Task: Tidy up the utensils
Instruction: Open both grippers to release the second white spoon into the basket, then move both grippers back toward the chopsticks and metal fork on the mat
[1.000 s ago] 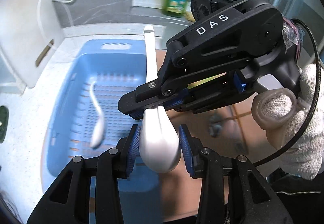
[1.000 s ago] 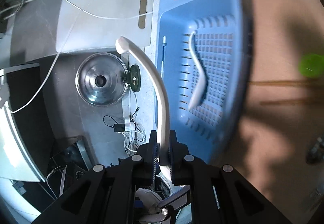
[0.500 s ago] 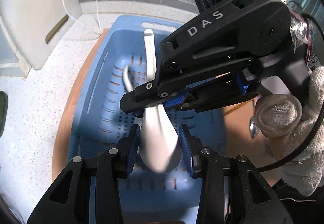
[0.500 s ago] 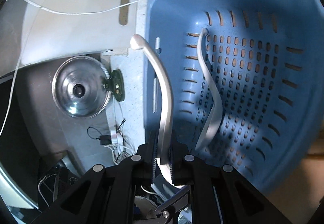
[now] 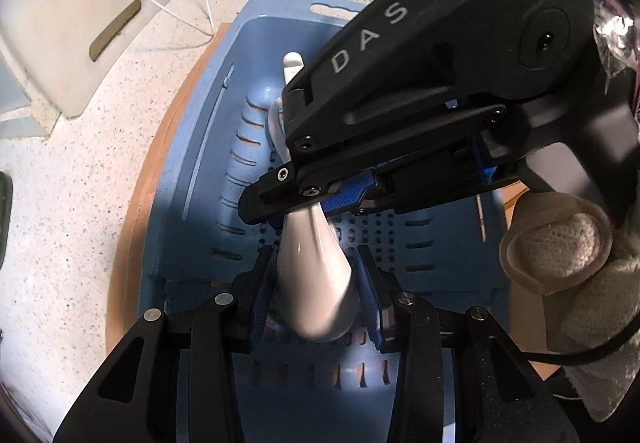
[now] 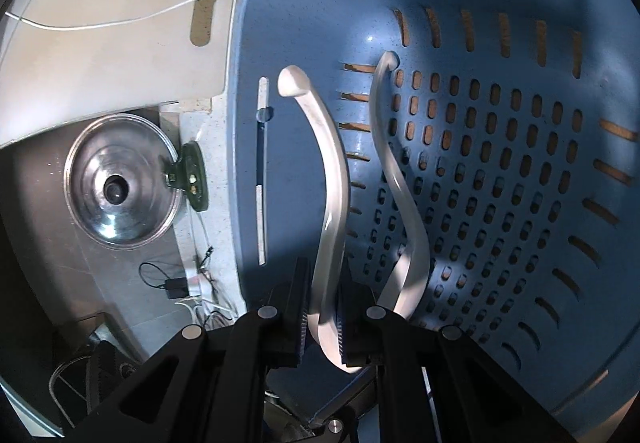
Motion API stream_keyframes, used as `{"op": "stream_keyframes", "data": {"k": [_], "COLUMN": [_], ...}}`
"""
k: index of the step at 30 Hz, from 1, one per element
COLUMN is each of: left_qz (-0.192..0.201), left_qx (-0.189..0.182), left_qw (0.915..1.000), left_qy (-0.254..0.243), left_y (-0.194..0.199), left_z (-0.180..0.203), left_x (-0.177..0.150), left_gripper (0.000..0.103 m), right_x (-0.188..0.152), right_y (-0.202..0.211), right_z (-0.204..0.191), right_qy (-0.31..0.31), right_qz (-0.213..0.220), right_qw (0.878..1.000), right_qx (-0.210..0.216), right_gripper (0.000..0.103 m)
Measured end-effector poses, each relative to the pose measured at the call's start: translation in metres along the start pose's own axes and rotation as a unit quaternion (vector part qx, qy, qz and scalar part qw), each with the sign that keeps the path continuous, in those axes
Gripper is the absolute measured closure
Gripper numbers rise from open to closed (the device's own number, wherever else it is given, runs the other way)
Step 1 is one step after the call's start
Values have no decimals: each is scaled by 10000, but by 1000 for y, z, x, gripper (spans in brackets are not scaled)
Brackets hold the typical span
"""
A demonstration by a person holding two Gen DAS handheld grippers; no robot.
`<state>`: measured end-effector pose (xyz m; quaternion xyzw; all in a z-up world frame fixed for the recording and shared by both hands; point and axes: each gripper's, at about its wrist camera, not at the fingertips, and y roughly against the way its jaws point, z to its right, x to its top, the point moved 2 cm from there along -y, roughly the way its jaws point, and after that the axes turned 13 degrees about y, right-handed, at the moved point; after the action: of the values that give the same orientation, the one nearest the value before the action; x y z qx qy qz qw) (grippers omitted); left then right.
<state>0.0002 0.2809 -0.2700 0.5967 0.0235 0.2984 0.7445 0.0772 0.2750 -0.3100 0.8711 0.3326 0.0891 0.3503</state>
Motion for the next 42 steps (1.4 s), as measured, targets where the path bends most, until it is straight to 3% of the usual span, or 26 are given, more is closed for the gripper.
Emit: {"op": "stream_keyframes", "data": {"k": [9,11,13,24,35,38,42], "left_qz": [-57,-76,-68,162,700,874,962], "left_qx": [48,54,56,194,242,214,53], "left_qw": [10000,10000,10000,9997,9970,9949,9929], "left_qy": [10,7,12,10,-214,-447,-696], "left_y": [-4,-6,-9,12,68,84,86], "left_z": [1,-3,-3,-9,20,42,67], "left_x": [0,0,2,-3,-28,-34,-39], "left_gripper": [64,64,65,64,64,64,64], "right_x": [7,9,9,-2,-50,-71,-106], "right_y": [-4,2,7,36,127,162,221], "right_z": [3,5,7,-2,-7,4,41], "right_qy": [26,42,97,664,1569,1836,1914], "right_qz": [30,109,162,419,976,1206,1526], "right_qw": [9995,9993,9990,9941,9758,9653,9523], "right_qx": [-306,-341,-403,-747,-1170,-1415,-1823], "right_gripper": [84,70,65,63,63,51,48]}}
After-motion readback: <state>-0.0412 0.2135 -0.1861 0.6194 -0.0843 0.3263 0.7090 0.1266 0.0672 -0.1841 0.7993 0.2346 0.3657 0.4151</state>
